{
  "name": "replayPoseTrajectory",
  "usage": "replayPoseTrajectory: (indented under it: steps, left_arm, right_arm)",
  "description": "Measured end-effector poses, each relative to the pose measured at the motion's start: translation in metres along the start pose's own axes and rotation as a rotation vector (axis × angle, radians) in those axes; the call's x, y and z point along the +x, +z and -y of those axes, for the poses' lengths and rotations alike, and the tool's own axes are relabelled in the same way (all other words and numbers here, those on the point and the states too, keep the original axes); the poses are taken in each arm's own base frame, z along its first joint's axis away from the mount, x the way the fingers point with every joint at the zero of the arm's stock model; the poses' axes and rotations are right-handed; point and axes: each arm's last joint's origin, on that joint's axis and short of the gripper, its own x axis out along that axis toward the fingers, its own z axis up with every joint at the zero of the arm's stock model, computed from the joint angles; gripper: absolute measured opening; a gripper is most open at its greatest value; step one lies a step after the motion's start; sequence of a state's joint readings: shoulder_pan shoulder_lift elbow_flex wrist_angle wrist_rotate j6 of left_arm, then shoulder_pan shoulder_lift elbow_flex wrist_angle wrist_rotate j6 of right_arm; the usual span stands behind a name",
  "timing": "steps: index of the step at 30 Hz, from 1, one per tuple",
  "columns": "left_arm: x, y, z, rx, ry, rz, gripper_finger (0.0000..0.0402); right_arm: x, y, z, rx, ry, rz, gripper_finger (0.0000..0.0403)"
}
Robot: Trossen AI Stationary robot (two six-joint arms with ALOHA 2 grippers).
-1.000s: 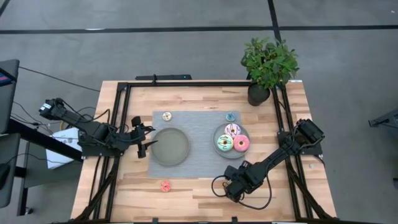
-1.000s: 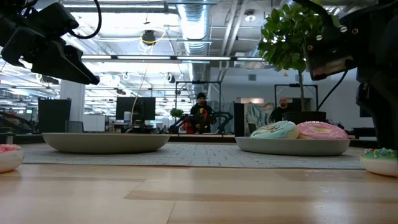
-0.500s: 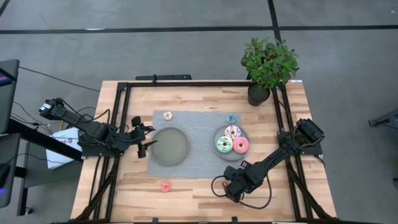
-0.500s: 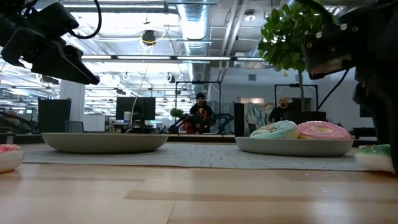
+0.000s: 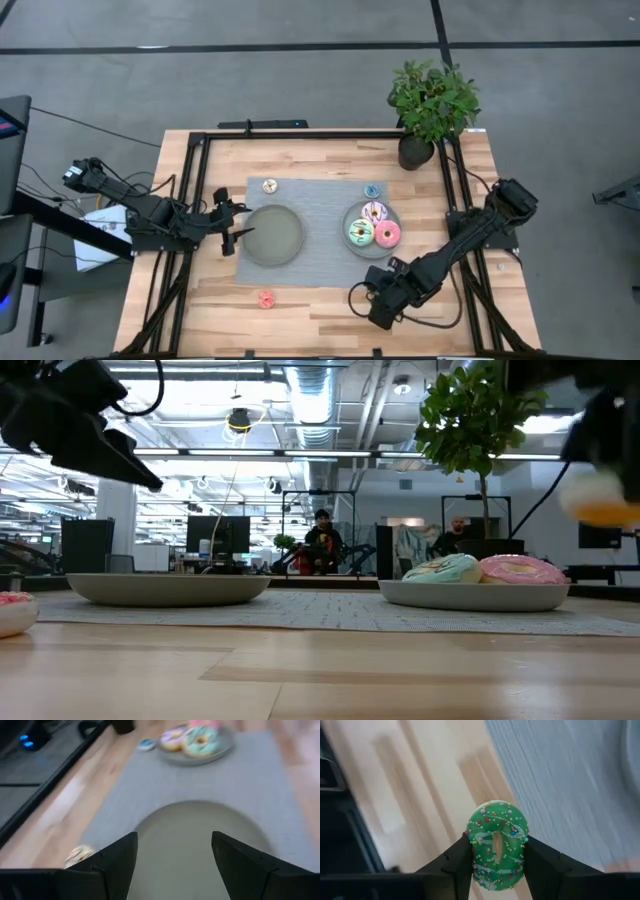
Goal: Pick & Place donuts
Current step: Put the small green donut into the green plate
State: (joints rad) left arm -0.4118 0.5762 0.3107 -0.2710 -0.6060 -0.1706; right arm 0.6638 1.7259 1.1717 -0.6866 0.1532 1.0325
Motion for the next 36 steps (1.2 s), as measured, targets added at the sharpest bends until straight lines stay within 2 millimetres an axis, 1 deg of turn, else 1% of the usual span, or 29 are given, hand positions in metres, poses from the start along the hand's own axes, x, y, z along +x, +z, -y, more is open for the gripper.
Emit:
replayPoseTrajectory:
  steps: [3,7,11,16,19,28,36]
  left_arm:
    - [0.0,0.006,0.004,0.015,-0.101,0.044,0.0248]
    - [-0.002,0.015,0.007,0.017,-0.203,0.123,0.0248]
    - [-0.003,0.022,0.008,-0.016,-0.239,0.191,0.0248]
    - [-0.004,0.024,0.009,-0.022,-0.26,0.206,0.0248]
    - [-0.003,0.023,0.009,-0.021,-0.26,0.203,0.0248]
    - [-0.003,0.023,0.009,0.021,-0.247,0.208,0.0248]
    - [-0.003,0.023,0.009,0.023,-0.246,0.209,0.0248]
  right_arm:
    - [-0.006,0.004,-0.004,-0.073,0.024,0.088,0.0143]
    - [-0.008,0.013,-0.006,-0.168,0.046,0.171,0.0138]
    - [-0.005,0.026,-0.003,-0.246,0.045,0.208,0.0134]
    - [-0.004,0.047,0.008,-0.328,0.032,0.257,0.0132]
    - [-0.002,0.06,0.016,-0.345,0.015,0.278,0.0134]
    - [0.0,0.091,0.043,-0.283,-0.029,0.311,0.0133]
    - [-0.004,0.12,0.052,-0.353,-0.005,0.466,0.0147]
